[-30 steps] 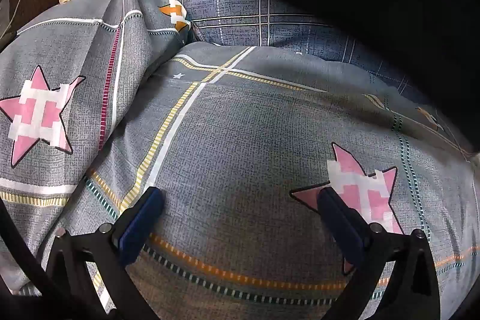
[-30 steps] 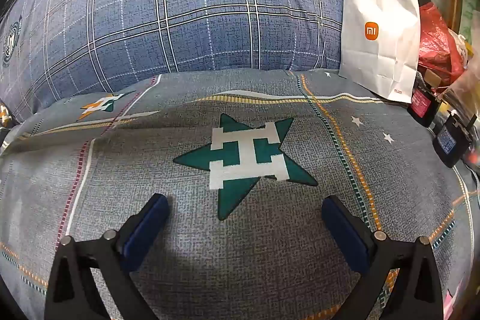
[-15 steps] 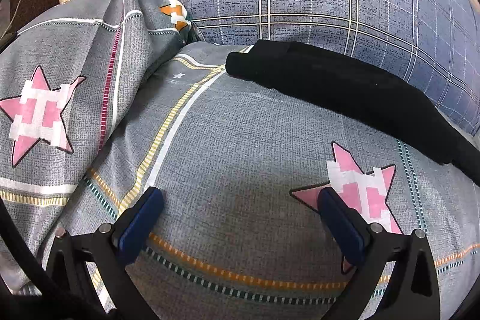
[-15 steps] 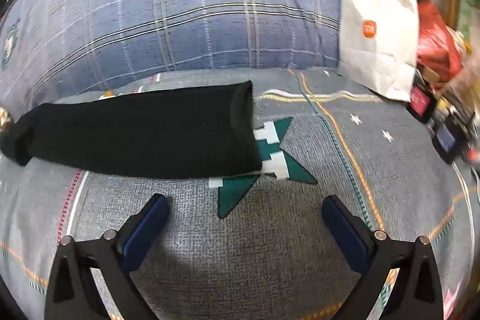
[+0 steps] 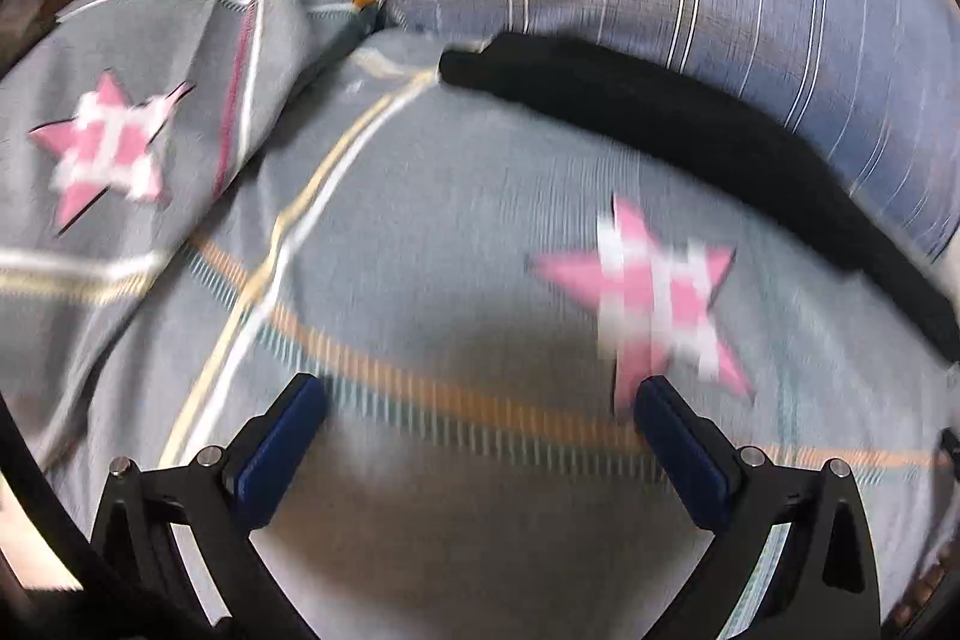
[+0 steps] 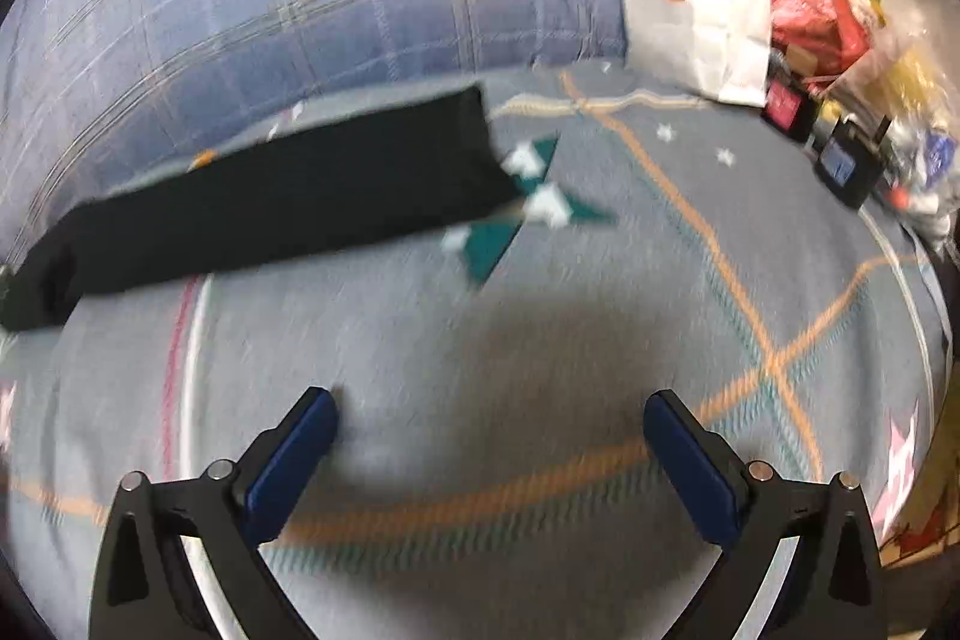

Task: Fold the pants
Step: 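Drop the black pants onto the bed and pull both tools back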

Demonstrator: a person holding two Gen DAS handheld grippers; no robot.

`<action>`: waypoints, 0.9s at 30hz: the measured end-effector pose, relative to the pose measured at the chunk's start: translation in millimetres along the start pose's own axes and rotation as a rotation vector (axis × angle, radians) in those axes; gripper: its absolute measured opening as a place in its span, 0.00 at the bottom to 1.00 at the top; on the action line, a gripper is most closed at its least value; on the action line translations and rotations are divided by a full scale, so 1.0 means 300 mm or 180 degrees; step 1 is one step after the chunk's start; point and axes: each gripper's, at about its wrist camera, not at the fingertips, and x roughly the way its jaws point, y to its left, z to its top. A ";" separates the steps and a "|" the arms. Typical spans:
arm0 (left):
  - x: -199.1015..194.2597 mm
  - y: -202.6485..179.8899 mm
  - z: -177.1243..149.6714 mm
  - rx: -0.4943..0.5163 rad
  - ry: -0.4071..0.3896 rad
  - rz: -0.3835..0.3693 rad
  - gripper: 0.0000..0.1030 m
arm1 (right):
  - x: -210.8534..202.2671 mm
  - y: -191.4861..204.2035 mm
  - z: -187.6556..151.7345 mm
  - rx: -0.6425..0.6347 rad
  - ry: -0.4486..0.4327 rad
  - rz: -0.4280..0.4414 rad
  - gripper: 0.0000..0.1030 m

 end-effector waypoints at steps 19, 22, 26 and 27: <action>-0.472 -0.318 -0.276 0.0646 -0.1074 0.0156 1.00 | -0.305 -0.060 -0.209 0.0583 0.0018 0.0938 1.00; -0.461 -0.340 -0.228 0.0744 -0.1129 0.0166 1.00 | -0.386 -0.049 -0.188 0.0469 -0.0264 0.1071 1.00; -0.493 -0.372 -0.203 0.0811 -0.1142 0.0134 1.00 | -0.464 0.028 -0.151 0.0171 -0.0583 0.1073 1.00; -0.500 -0.375 -0.197 0.0810 -0.1144 0.0112 1.00 | -0.477 0.049 -0.130 0.0138 -0.0638 0.1099 1.00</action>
